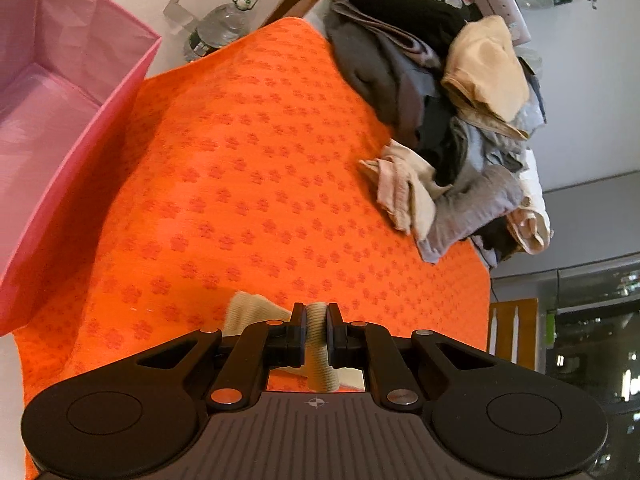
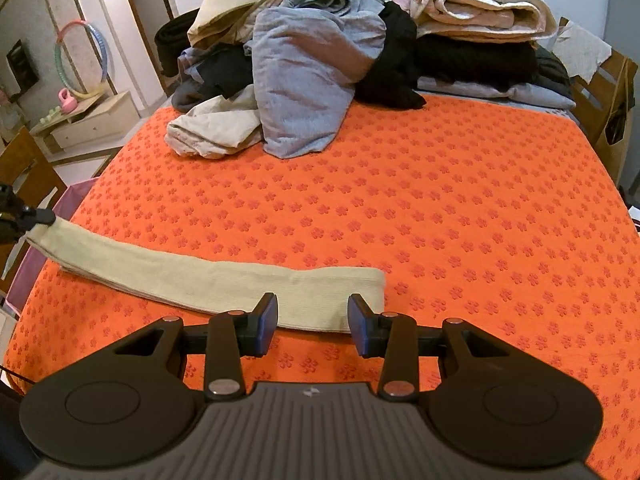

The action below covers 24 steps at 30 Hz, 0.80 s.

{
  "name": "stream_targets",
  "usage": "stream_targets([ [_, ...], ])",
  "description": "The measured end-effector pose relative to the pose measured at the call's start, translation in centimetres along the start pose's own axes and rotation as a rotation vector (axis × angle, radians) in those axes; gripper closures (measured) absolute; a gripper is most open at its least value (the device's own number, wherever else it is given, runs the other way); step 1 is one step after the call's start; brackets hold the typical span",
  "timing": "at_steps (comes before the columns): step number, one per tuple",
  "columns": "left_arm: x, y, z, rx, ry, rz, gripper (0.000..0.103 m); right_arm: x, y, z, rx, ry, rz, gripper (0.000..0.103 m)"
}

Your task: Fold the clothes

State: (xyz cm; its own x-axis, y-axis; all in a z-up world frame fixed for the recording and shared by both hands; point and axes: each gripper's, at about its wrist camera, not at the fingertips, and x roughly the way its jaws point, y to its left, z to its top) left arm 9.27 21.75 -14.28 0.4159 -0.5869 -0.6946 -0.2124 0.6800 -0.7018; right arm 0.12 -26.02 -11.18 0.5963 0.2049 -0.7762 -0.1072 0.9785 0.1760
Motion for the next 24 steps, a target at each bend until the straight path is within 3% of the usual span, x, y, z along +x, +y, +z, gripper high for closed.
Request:
stream_targets([
  [3,0.4,0.7,0.3,-0.002,0.01,0.0,0.091,0.0,0.4,0.1,0.001,-0.001,-0.009,0.059],
  [10,1.7,1.2,0.3,0.089,0.039,0.078,0.089,0.0,0.8,0.2,0.004,-0.004,-0.03,0.059],
  [18,0.4,-0.2,0.6,0.254,-0.025,0.147,0.071,0.4,0.8,0.0,0.016,0.001,-0.039,0.059],
  [21,-0.3,-1.4,0.4,0.328,-0.059,0.144,0.068,0.5,0.6,-0.2,0.029,0.002,-0.041,0.059],
  [24,-0.1,-2.9,-0.3,0.428,-0.043,0.101,0.068,0.5,0.2,-0.4,0.043,-0.002,-0.05,0.059],
])
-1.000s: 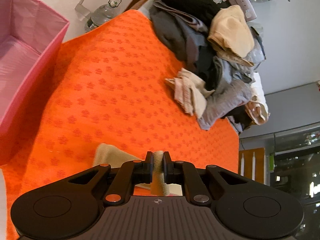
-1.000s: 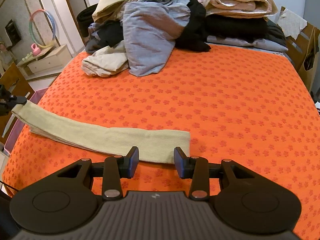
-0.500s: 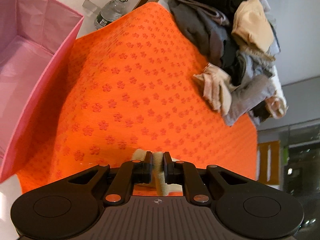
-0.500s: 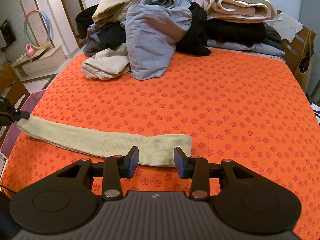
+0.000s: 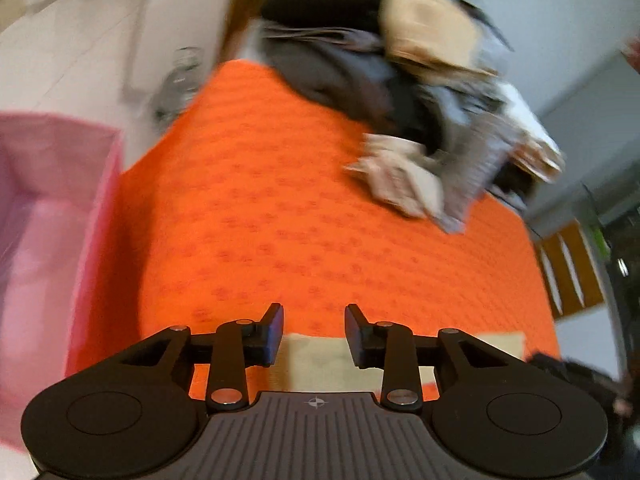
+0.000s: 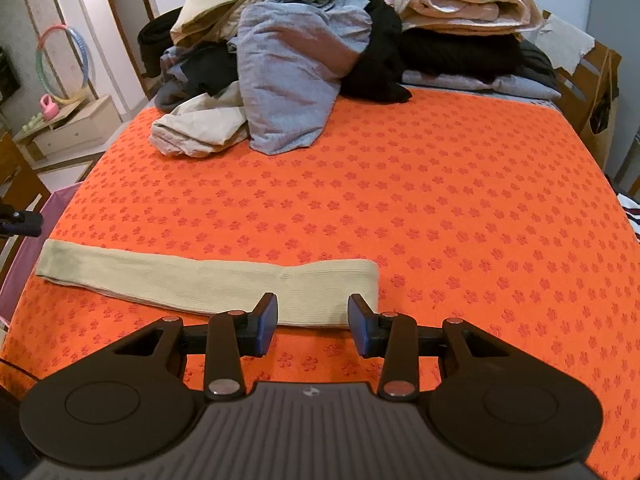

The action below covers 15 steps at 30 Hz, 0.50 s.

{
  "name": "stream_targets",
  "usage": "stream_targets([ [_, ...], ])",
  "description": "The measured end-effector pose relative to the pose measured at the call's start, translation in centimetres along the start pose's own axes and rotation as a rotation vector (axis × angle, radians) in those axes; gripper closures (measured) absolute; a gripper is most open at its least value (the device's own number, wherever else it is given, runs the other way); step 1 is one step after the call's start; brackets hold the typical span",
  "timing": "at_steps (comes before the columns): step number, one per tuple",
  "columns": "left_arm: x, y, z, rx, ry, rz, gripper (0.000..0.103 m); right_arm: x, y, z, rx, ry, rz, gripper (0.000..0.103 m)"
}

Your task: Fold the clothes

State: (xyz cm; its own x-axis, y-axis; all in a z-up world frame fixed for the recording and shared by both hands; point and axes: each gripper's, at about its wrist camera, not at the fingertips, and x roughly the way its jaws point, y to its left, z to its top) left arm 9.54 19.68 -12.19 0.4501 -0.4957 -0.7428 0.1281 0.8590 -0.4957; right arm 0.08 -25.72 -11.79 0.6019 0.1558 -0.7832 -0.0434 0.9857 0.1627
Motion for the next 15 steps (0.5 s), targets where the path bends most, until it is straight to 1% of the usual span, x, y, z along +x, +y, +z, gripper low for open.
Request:
stream_targets([
  [3,0.7,-2.3,-0.6,0.134,0.036,-0.032,0.068,0.0,-0.5,0.0,0.015,-0.01,-0.013,0.059],
  [6,2.1,-4.0,-1.5,0.23,0.086,-0.031,0.068,0.2,-0.8,0.1,0.017,-0.023,-0.014,0.059],
  [9,3.1,-4.2,-2.3,0.247,0.112,-0.012,0.068,0.7,-0.5,0.5,-0.017,-0.03,-0.018,0.059],
  [12,3.8,-3.8,-2.7,0.235,0.121,0.013,0.069,1.6,-0.2,0.9,-0.051,-0.024,-0.027,0.059],
  [15,3.8,-3.6,-2.4,0.215,0.114,0.02,0.07,2.8,-0.5,1.2,-0.063,-0.009,-0.044,0.059],
])
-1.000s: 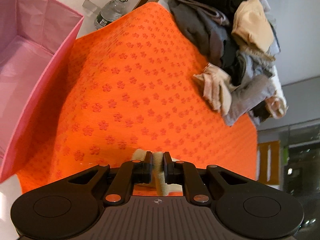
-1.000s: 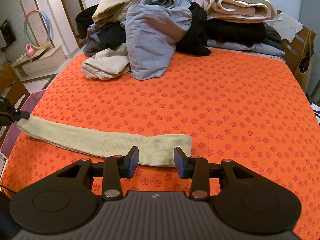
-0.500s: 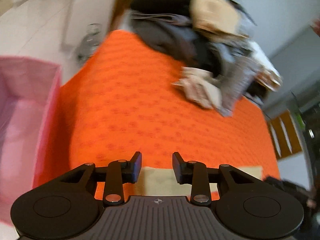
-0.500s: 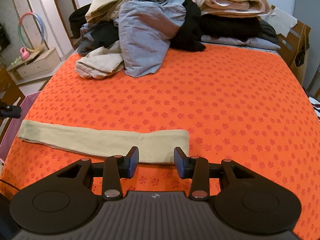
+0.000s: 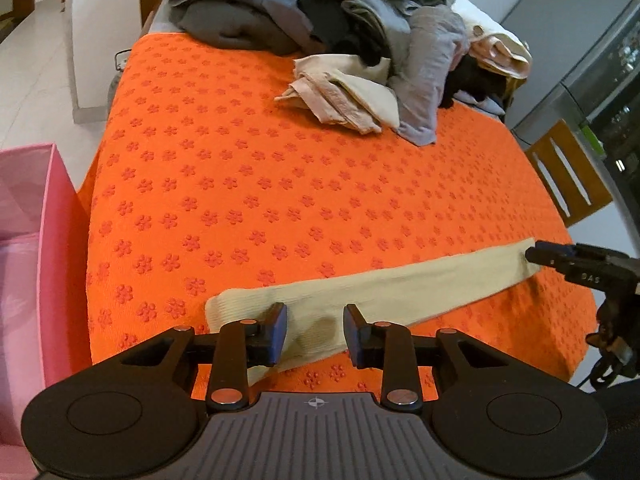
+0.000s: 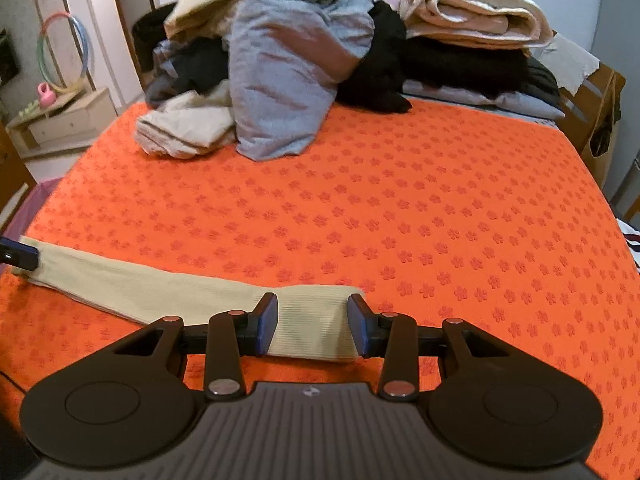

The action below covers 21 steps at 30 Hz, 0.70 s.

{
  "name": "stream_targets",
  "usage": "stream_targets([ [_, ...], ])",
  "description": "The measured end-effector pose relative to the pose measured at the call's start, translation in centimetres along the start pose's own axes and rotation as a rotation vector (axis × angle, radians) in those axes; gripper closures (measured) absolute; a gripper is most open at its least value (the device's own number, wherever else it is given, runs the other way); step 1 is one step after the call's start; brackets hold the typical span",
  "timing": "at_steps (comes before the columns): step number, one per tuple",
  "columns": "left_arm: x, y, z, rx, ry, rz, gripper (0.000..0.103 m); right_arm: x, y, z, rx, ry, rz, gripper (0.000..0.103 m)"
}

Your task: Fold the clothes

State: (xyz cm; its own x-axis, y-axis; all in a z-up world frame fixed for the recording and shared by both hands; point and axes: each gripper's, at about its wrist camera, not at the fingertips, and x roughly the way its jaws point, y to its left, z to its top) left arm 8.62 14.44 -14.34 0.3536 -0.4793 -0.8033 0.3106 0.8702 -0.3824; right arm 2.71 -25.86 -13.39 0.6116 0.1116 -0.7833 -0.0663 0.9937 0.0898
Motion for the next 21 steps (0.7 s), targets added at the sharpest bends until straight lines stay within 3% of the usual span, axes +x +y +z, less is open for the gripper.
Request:
stream_targets([
  [4,0.0,0.8,0.0,-0.051,-0.015,-0.007,0.073,1.2,-1.3,-0.1,0.027,0.014,-0.028,0.059],
  [5,0.1,1.1,0.0,-0.067,-0.02,-0.01,0.08,1.4,-1.6,-0.2,0.03,0.014,-0.023,0.059],
  [10,0.1,3.0,-0.1,-0.175,-0.019,-0.026,0.095,2.2,-2.5,-0.6,0.04,0.008,-0.004,0.058],
  [13,-0.1,2.9,-0.1,-0.19,-0.023,-0.03,0.095,2.2,-3.1,-0.4,0.075,0.006,0.018,0.057],
  [15,-0.7,2.4,-0.1,-0.176,-0.058,-0.077,0.081,1.6,-3.6,-0.4,0.11,-0.008,0.04,0.057],
  [17,-1.4,1.5,-0.2,-0.15,-0.104,-0.132,0.081,1.0,-4.1,-0.5,0.155,-0.026,0.068,0.057],
  [21,-1.1,-1.5,0.4,-0.038,-0.099,-0.167,0.081,0.4,-5.2,-0.9,0.236,-0.041,0.117,0.057],
])
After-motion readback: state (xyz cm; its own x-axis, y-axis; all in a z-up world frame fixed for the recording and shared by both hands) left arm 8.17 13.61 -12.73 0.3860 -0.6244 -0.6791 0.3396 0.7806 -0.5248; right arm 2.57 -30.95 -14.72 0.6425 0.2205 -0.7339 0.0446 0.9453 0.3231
